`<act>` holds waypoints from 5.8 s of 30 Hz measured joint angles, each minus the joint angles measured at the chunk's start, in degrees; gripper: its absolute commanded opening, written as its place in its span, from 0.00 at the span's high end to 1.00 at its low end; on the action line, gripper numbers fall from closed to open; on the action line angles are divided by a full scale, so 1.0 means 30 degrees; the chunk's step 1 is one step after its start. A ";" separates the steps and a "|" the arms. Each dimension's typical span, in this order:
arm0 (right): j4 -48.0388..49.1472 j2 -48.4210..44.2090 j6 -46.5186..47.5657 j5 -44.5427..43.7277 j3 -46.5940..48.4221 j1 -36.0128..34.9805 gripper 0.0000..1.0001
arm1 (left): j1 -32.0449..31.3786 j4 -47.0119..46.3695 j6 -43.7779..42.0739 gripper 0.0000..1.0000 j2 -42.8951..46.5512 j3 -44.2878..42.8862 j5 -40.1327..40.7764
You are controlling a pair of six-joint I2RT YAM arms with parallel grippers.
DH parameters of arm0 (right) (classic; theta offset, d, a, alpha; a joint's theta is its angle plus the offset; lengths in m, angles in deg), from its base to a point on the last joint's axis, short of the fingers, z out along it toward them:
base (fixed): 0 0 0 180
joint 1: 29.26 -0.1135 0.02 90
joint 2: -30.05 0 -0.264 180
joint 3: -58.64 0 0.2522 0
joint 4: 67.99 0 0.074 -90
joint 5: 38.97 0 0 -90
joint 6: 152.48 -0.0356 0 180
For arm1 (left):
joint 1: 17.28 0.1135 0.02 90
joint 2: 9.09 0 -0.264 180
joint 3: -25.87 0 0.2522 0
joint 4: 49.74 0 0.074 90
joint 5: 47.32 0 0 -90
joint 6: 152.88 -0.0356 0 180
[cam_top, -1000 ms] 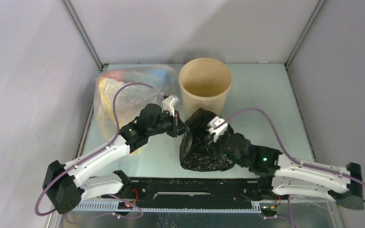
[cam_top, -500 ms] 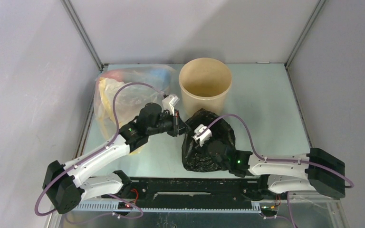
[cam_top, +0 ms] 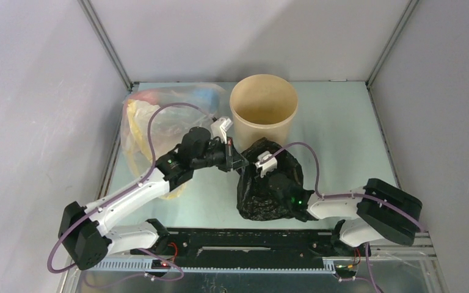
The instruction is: Put the trash bags into the trash bin
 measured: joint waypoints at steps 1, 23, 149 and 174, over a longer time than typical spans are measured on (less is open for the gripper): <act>0.0393 0.0364 -0.0095 0.0044 -0.0015 0.0044 1.00 | 0.0000 0.0015 0.0044 1.00 -0.0007 -0.0197 -0.0015; 0.3053 0.4007 -0.2514 0.1107 -0.0699 0.0787 1.00 | 0.0036 0.0306 0.1807 1.00 0.0131 -0.5435 -0.3891; -2.0961 -1.1839 -1.0338 0.7701 1.8549 0.6645 1.00 | 0.2215 0.8386 -0.2703 1.00 0.5530 -1.6262 0.0903; -2.5128 -1.6291 -1.1016 0.8102 1.3748 0.6645 1.00 | 0.2215 0.9406 -0.0087 1.00 0.9675 -0.9435 0.0357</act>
